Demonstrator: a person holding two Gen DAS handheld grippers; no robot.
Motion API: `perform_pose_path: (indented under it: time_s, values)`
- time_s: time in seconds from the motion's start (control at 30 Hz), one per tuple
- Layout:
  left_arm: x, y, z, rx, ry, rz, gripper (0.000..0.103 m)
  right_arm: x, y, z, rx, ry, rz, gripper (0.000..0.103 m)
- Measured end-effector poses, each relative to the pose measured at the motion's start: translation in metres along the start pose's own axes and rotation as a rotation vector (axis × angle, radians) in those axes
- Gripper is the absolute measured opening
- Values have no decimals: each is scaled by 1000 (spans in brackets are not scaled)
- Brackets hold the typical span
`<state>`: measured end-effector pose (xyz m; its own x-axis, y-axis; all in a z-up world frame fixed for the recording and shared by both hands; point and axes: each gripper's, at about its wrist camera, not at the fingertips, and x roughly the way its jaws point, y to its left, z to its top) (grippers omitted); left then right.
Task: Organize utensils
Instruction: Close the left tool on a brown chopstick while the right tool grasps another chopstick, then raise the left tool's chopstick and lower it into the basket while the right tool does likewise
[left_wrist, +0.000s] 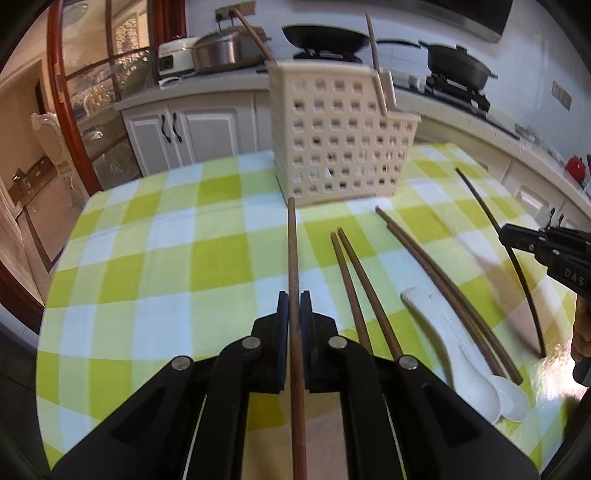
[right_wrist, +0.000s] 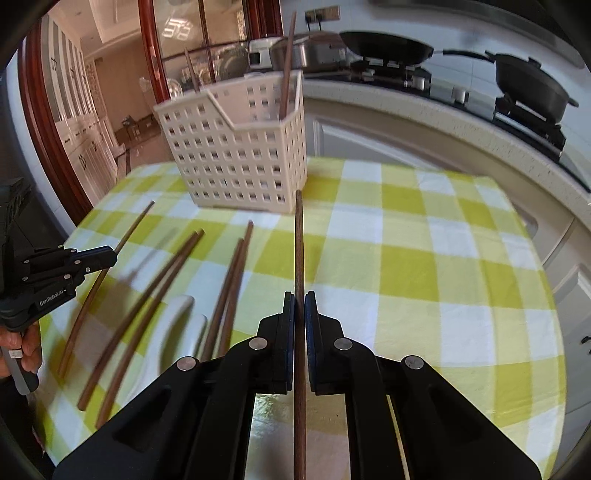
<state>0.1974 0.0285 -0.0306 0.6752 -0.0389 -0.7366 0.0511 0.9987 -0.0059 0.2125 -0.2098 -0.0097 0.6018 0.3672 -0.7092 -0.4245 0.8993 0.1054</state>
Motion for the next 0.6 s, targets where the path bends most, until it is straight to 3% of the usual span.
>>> perform_pose_path:
  time_s: [0.6]
  values:
    - [-91,8,19,-39,-199,-3,6,-50,8,13,-12,-111,2,8]
